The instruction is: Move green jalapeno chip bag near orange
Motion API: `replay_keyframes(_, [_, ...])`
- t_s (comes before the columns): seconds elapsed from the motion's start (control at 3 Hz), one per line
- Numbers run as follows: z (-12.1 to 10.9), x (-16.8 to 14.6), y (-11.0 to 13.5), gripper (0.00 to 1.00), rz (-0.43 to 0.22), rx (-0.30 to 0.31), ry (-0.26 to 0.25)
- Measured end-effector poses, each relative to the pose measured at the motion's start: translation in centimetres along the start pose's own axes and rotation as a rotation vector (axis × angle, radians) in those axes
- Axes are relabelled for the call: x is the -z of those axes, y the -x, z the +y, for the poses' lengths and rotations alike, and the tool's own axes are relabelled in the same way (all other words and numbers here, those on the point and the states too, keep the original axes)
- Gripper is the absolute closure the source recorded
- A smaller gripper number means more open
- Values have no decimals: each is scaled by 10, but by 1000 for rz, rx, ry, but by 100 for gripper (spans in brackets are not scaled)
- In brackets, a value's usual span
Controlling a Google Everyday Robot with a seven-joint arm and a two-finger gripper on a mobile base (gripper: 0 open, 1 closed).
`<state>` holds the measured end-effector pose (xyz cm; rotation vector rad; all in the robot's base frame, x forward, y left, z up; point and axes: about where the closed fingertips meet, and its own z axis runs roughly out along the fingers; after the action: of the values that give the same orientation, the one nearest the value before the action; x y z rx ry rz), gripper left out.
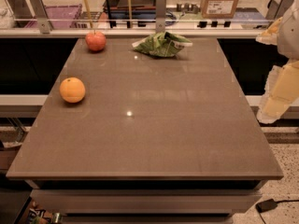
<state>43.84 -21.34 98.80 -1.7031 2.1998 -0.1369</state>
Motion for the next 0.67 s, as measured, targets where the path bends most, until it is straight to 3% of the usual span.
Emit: replay_keyframes(0.67, [-6, 1, 4, 0, 0, 8, -24])
